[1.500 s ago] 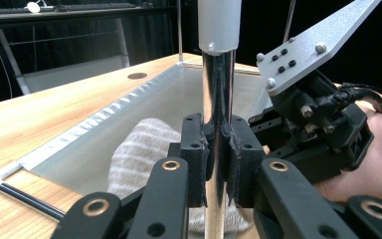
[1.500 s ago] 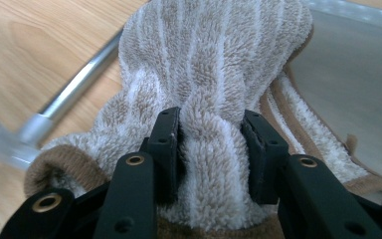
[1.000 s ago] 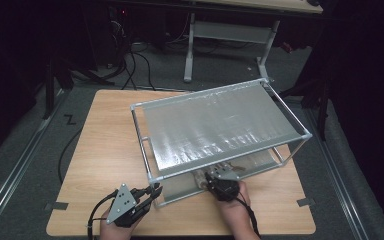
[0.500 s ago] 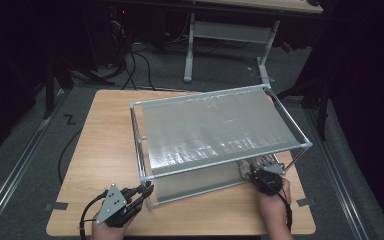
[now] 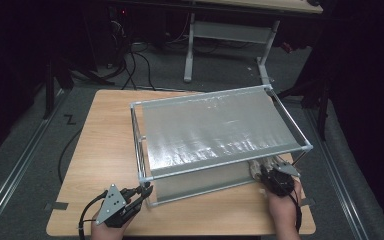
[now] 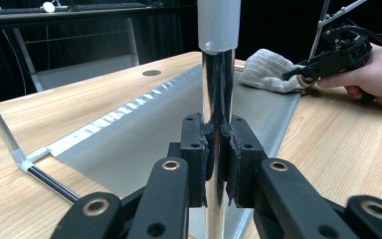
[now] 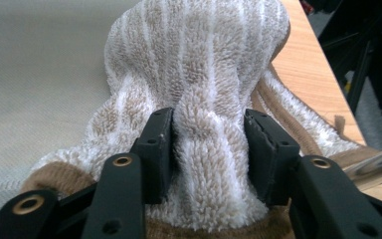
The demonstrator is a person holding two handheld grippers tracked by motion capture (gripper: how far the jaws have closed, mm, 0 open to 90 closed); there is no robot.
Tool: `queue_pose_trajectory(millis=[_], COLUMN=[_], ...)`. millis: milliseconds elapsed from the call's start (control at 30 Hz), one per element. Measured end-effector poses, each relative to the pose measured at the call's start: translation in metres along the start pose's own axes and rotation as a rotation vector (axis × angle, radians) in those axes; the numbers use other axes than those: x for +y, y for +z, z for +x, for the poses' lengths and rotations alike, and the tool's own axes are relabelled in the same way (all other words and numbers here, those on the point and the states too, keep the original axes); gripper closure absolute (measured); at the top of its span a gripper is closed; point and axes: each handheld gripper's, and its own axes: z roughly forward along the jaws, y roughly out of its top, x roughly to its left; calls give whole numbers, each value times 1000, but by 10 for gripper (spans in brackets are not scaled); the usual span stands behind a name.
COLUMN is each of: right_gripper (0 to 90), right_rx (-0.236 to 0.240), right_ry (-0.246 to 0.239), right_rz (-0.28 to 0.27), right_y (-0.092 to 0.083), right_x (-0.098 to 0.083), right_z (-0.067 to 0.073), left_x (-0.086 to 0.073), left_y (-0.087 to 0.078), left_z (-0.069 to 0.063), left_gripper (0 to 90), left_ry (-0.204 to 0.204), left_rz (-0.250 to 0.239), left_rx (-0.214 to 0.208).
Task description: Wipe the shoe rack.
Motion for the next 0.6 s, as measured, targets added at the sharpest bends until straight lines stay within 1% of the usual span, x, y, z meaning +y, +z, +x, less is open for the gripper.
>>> queue_pose_trajectory(millis=[33,67,133,200,333,367,433,500,533,600], right_gripper=[516,510,512,515,517,517,518,518,518,518], right_rx=[-4,-8,8,17,39,45,56,51,62,82], right_ry=[4,-1,13,10,11,9,-13,-26,-23,-39], right_rz=[-1,-2,6,11,15,16,15,25,29,29], right_y=[0,1,1,1,0,-1,-1,-2,-2,-3], right_x=[0,-1,0,0,0,0,0,1,2,3], right_z=[0,1,1,2,8,11,18,26,31,40], left_x=[0,0,0,0,0,0,0,0,0,0], left_y=[0,0,0,-1,-1,-1,0,0,0,0], left_z=[0,0,0,0,0,0,1,0,0,0], left_gripper=[803,802,802,800,799,799,801,802,802,803], left_ry=[3,5,10,18,16,14,7,7,7,5], left_rz=[0,0,0,0,0,-1,-1,-1,0,0], left_rx=[-1,-1,-1,0,-2,-2,-7,-6,-6,-8])
